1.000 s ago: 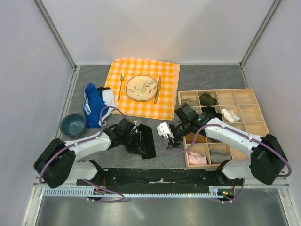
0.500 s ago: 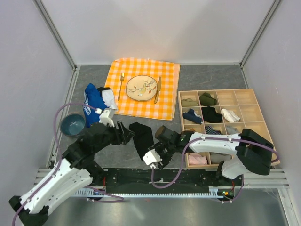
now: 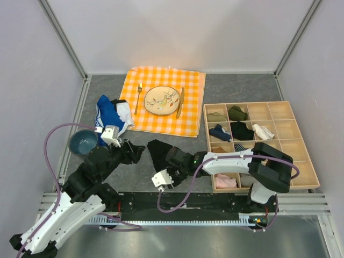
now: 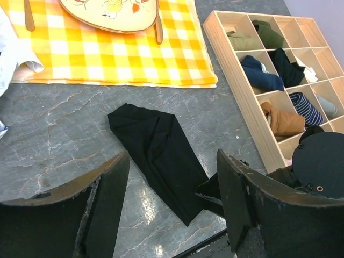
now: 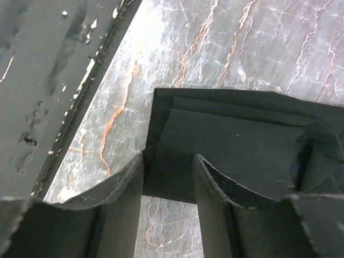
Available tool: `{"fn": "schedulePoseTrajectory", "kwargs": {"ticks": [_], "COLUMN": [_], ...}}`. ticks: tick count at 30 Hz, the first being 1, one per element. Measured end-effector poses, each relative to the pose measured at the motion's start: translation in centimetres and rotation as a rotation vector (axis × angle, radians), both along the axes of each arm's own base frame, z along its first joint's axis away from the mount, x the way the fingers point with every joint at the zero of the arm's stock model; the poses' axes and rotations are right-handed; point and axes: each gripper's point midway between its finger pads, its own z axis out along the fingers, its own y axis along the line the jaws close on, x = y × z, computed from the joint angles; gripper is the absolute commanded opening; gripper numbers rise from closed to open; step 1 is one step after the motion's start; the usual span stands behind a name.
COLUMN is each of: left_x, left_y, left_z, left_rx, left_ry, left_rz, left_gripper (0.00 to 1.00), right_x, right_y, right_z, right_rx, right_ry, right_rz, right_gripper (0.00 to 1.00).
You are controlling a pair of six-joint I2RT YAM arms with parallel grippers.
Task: Roll the underwear
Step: Roll the underwear to the center of the board.
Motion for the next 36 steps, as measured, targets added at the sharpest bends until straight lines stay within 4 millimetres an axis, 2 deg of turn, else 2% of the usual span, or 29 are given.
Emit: {"fn": "schedulePoseTrajectory", "kwargs": {"ticks": [3,5,8,15,21,24,28,34,36], "left_x": [-0.1,-0.2,-0.4,-0.6,-1.3,-2.1,-3.7,-5.5,-6.9], "left_y": [0.2,0.3,0.5,0.5,-1.0,-2.2,-5.0,-9.5,-10.7], "left_z": [0.2,0.6,1.1,0.9,0.5,1.1,1.8,-0.7,-1.7], "left_rx": [-0.001,-0.012,-0.028,-0.020,-0.037,-0.062,-0.104,-0.082,-0.068], "left_ry": [-0.014,-0.031,-0.057,-0.065,-0.094,-0.131,-0.175,-0.053,-0.013], "left_rz": [0.000,0.000,-0.001,-0.014,-0.115,-0.204,-0.389,-0.664,-0.754], "left_gripper": [0.73,0.73,0.73,0.73,0.72,0.70,0.63,0.63,0.66], "right_x": [0.5,0.7,0.8,1.4,0.9,0.2,-0.1,0.4,0.8], "right_y": [0.3,0.4,0.4,0.1,-2.0,-3.2,-4.0,-4.8,-5.2], "right_z": [-0.1,-0.3,-0.5,-0.6,-0.5,-0.5,-0.6,-0.6,-0.6], "right_rx": [0.006,0.003,-0.001,-0.032,-0.116,-0.175,-0.227,-0.289,-0.315], "right_ry": [-0.013,-0.016,-0.007,0.162,0.512,0.693,0.804,0.912,0.958], "right_rz": [-0.025,-0.034,-0.042,-0.049,-0.044,-0.086,-0.141,-0.224,-0.276], "right_gripper": [0.33,0.20,0.11,0.08,0.08,0.08,0.08,0.08,0.08]}}
